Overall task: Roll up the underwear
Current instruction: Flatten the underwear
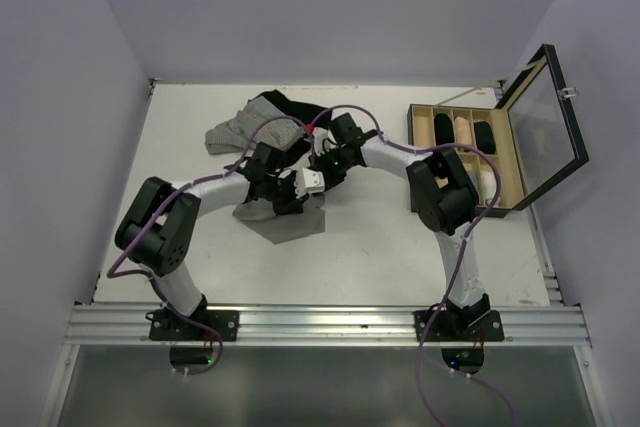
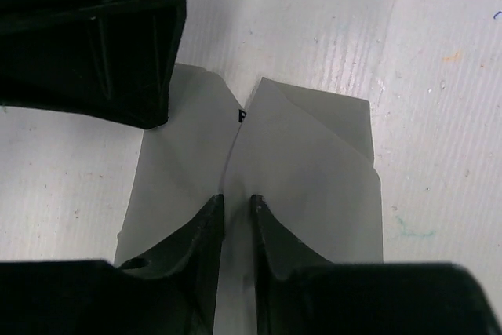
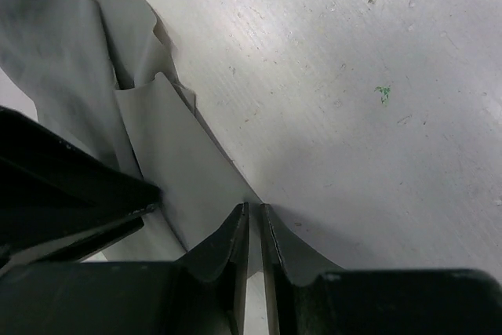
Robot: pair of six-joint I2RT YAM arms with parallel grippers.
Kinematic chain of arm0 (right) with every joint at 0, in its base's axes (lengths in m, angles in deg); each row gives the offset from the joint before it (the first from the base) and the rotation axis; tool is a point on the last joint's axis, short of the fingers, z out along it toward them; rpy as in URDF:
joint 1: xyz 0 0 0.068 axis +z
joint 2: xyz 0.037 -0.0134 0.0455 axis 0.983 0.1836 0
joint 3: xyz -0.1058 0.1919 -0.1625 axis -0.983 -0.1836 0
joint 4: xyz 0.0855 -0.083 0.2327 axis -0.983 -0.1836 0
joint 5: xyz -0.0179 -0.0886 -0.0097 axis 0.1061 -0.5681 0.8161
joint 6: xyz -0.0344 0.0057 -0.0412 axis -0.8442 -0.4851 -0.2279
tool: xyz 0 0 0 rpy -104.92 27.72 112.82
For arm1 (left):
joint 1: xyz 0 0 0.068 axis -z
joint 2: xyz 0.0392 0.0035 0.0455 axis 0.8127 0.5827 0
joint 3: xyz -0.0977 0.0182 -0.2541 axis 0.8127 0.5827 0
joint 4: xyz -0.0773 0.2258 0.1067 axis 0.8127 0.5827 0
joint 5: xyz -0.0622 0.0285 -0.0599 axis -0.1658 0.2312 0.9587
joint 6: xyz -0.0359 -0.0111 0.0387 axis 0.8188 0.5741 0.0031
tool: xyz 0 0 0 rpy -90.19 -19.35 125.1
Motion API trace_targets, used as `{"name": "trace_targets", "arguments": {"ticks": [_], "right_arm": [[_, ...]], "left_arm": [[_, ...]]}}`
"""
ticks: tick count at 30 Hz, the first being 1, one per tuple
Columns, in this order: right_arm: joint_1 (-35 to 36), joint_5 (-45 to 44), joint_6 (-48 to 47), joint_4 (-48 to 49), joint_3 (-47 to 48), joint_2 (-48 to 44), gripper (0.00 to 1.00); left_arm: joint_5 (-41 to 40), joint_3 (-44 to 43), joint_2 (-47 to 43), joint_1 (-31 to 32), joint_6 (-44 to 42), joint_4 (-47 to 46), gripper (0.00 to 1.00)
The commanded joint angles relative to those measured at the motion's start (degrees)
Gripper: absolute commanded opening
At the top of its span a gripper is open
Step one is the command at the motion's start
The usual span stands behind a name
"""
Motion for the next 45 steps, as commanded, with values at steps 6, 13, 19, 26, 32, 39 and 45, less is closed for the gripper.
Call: {"name": "trace_targets", "arguments": {"ticks": [6, 13, 19, 26, 32, 39, 45], "right_arm": [[0.05, -7.99, -4.67, -8.86, 2.55, 5.51, 0.14], [0.13, -8.26, -5.81, -10.44, 2.64, 6.04, 0.12], [0.05, -6.33, -6.6, -10.18, 1.24, 3.58, 0.11], [0.14, -1.85, -8.36, -9.39, -0.96, -3.09, 0.12], [0.14, -3.77, -8.1, -9.83, -1.84, -9.52, 0.22], [0.05, -5.18, -9.59, -11.59, -2.98, -9.61, 0.29], [0.05, -3.51, -7.49, -12.2, -1.93, -5.22, 0.38]], "left_arm": [[-0.29, 7.72, -12.49, 0.72, -4.19, 2.91, 0.07], [4.0, 12.92, -23.31, 0.72, -12.18, 14.67, 0.07], [9.81, 17.93, -31.49, 0.9, -34.55, 35.85, 0.06], [7.0, 21.2, -43.45, 0.9, -39.45, 41.5, 0.39], [9.02, 18.12, -44.95, -2.08, -28.82, 36.85, 0.41], [15.96, 11.0, -34.68, -14.22, -30.12, 38.06, 0.42], [8.59, 13.28, -31.06, -11.23, -21.08, 22.28, 0.42]]}}
